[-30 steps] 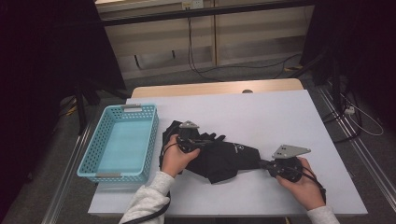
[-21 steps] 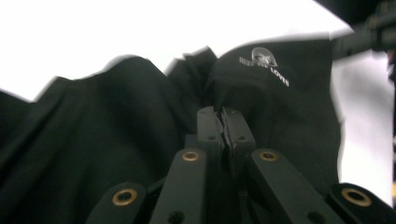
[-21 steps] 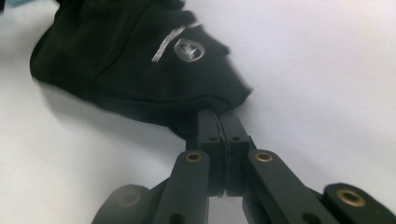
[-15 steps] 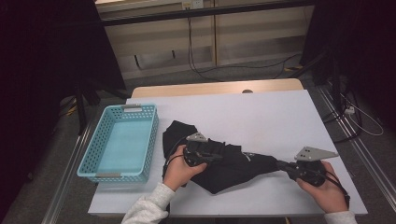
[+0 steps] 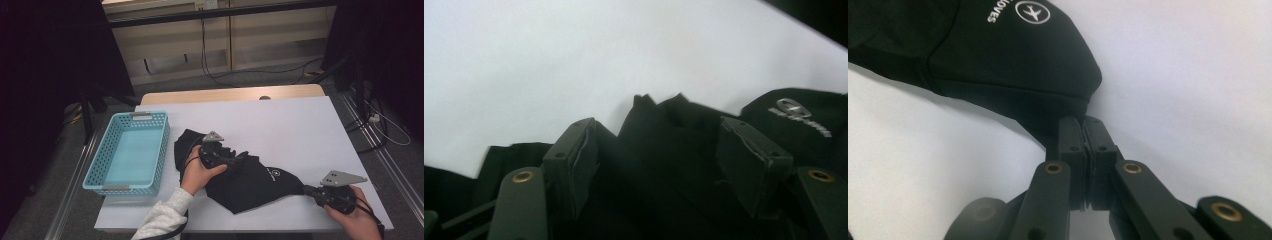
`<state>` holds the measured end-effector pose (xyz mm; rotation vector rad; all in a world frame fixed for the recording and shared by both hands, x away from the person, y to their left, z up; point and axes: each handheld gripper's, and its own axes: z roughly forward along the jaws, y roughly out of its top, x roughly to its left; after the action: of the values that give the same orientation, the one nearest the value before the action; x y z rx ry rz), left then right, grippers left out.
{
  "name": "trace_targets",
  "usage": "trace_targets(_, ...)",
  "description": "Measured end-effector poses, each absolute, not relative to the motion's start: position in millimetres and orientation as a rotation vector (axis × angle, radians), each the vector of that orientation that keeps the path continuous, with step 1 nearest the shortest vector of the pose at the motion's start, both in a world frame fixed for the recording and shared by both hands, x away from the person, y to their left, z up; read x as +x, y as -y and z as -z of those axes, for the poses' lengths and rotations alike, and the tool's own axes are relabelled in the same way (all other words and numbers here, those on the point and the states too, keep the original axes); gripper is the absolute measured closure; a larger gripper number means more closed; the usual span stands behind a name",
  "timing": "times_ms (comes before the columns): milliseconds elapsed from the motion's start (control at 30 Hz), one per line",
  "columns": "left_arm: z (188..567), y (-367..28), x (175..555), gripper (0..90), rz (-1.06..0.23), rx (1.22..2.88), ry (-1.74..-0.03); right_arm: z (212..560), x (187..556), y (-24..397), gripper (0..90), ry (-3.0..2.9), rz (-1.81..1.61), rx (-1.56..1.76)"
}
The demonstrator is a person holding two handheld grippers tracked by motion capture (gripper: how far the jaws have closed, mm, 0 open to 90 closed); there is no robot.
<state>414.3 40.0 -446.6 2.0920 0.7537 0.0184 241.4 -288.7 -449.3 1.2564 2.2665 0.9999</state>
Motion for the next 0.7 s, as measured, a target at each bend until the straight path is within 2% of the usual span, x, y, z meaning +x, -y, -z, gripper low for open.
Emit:
trace_targets(133,458,-28,414,32.3,-0.038,2.157,-0.709,451,239,289,88.7,-2.272,-0.979,1.258)
trace_targets(200,455,-24,412,35.2,-0.021,2.171,-0.726,451,239,290,88.7,-2.267,-0.981,1.262)
trace_targets(267,453,-19,408,50.3,0.010,2.205,-0.685,452,239,291,88.8,-2.266,-0.988,1.272)
trace_targets(367,451,-18,406,67.2,0.005,2.223,-0.692,453,241,289,88.8,-2.268,-0.990,1.278)
trace_targets(400,451,-21,408,74.5,0.046,2.204,-0.713,453,241,288,88.3,-2.264,-0.992,1.280)
trace_targets(433,452,-22,408,80.8,0.091,2.177,-0.748,452,241,287,86.0,-2.253,-1.004,1.288)
trace_targets(467,453,-23,408,82.3,0.100,2.162,-0.761,451,242,286,81.6,-2.237,-1.012,1.298)
trace_targets(567,453,-24,408,85.8,0.099,2.142,-0.776,447,244,281,58.7,-2.199,-1.046,1.290)
trace_targets(700,445,-31,410,87.1,0.078,2.105,-0.785,444,253,265,50.0,-2.175,-1.104,1.264)
